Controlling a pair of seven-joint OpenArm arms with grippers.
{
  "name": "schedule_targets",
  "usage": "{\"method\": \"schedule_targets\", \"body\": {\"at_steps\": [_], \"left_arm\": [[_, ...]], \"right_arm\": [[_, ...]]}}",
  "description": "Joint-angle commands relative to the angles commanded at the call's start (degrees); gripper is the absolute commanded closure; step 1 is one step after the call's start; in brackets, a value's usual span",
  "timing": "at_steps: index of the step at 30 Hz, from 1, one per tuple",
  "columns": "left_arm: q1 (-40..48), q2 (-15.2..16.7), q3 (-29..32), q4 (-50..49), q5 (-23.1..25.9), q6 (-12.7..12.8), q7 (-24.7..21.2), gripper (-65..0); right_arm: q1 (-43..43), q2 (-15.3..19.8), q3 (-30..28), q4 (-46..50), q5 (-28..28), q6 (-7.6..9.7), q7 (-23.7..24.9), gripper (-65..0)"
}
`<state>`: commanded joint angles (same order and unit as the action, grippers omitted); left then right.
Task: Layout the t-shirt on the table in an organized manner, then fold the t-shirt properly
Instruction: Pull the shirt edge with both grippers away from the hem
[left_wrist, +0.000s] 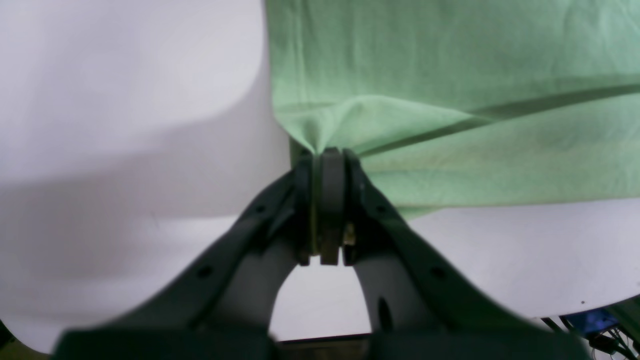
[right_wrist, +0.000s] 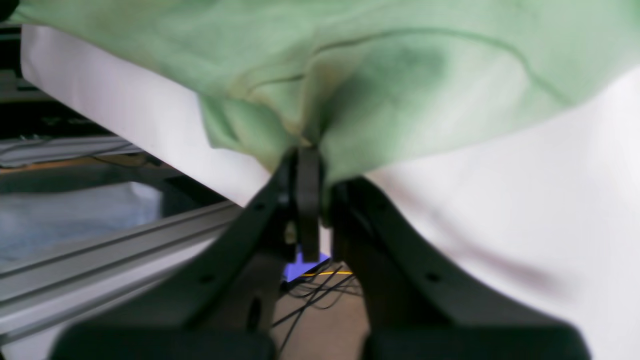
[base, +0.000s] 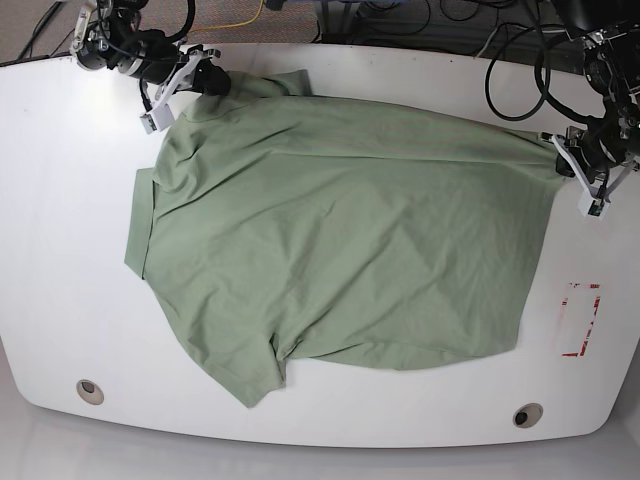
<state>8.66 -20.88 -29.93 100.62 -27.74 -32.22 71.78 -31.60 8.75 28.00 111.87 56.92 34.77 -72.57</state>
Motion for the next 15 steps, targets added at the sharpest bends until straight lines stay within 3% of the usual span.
{"method": "schedule_targets", "body": {"at_steps": [10,15], "left_arm": [[2.9,-0.09,-0.26,0.79,-0.26,-0.44,-0.18,0.0],[2.99,0.18,-0.26,4.04,-0.44,-0.53,-0.18,0.0]], "right_arm": [[-7.74,1.32,0.26,2.9,12.66,-0.18,0.0,0.0],[-6.15,1.41,5.19,2.9,17.85,-0.09,0.09,0.0]]}}
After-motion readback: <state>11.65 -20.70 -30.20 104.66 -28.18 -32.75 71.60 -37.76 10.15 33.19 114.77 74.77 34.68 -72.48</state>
